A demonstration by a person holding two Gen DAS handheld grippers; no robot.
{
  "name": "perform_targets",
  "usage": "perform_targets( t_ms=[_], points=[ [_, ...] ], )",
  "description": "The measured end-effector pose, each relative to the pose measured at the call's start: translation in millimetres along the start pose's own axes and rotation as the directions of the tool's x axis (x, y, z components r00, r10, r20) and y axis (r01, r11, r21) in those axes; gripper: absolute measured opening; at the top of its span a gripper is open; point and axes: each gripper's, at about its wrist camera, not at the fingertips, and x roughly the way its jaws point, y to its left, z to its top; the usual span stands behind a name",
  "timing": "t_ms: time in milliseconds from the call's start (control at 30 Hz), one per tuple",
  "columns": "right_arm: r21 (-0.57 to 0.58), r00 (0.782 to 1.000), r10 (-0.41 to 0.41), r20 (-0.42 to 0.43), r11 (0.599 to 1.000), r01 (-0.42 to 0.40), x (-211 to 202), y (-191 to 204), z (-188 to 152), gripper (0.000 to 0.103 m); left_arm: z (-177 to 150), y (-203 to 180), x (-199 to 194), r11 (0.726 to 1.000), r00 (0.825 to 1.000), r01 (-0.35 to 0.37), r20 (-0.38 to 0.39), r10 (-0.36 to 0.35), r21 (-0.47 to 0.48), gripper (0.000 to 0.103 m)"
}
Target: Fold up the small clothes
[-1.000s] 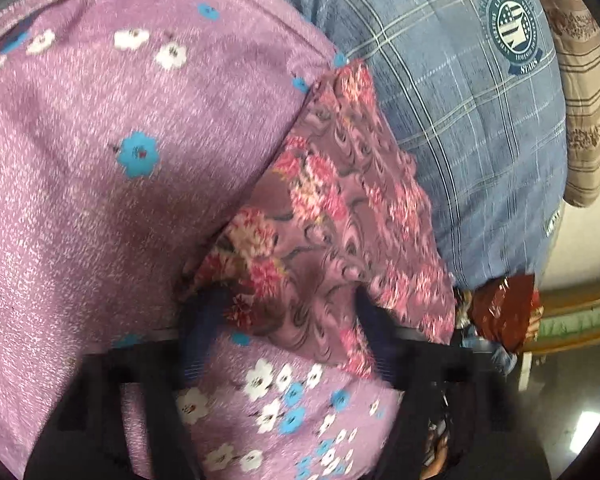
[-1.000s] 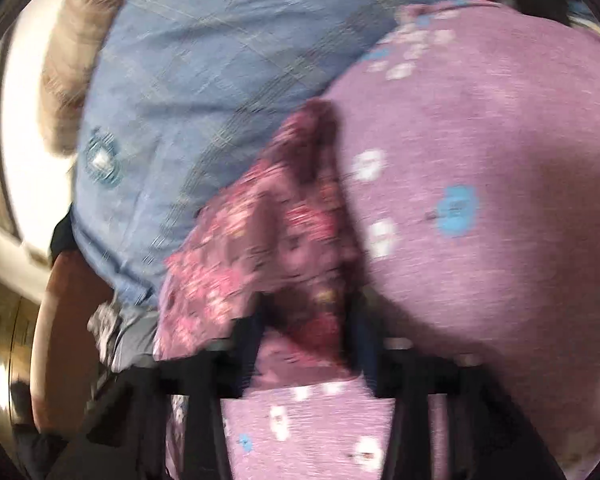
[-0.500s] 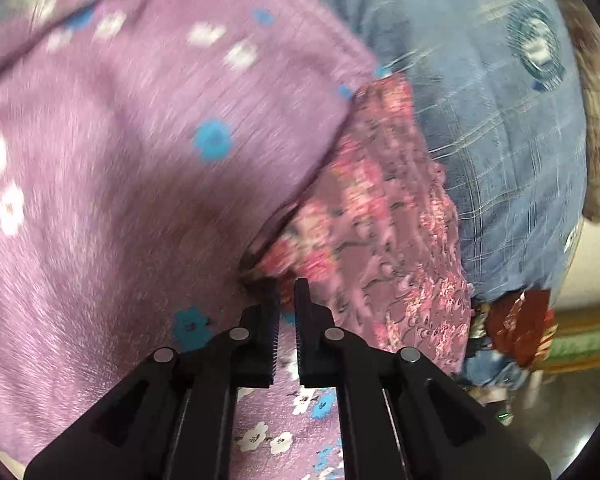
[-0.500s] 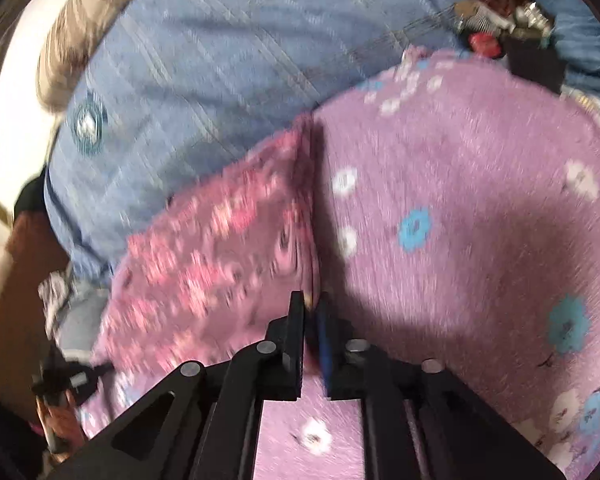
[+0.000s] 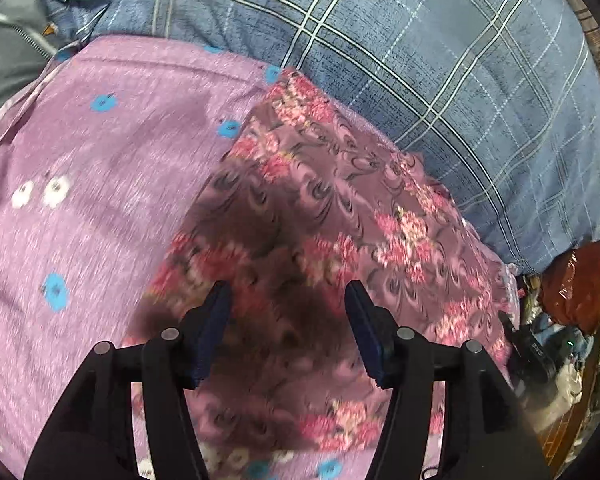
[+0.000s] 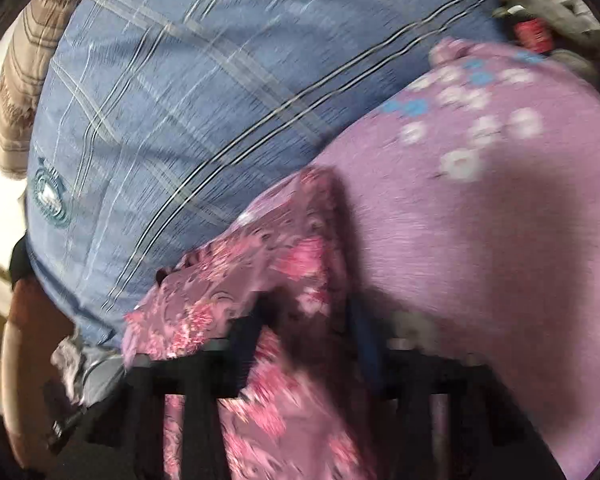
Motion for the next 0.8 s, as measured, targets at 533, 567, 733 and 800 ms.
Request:
perform_targets(
  t_ms=[533, 567, 733, 800],
  points=[
    [-0.312, 0.98, -0.037, 0.197, 0.945, 0.098, -33, 77, -25, 0.015, 17, 18, -12, 0.998, 0.998, 0.061, 0.007, -0.061, 0.011, 0.066],
    [-0.336, 0.981, -0.034, 0.192, 0.937, 0.098, -32, 84, -28, 0.015, 14, 20, -9, 0.998, 0.999, 0.054, -0.001, -0.053, 0.016, 0.066],
    [-0.382, 0.988, -0.106, 0.112, 0.913, 0.141, 2, 88, -60, 0.013, -6, 26, 18, 0.999, 0.998, 0.014, -0.068, -0.011, 0.044, 0.066],
    [-0.338, 0.984, -0.169, 0.047, 0.925, 0.175, 21, 68, -67, 0.014, -11, 17, 13, 0.995, 0.999, -0.011, -0.046, 0.016, 0.101, 0.066]
  ],
)
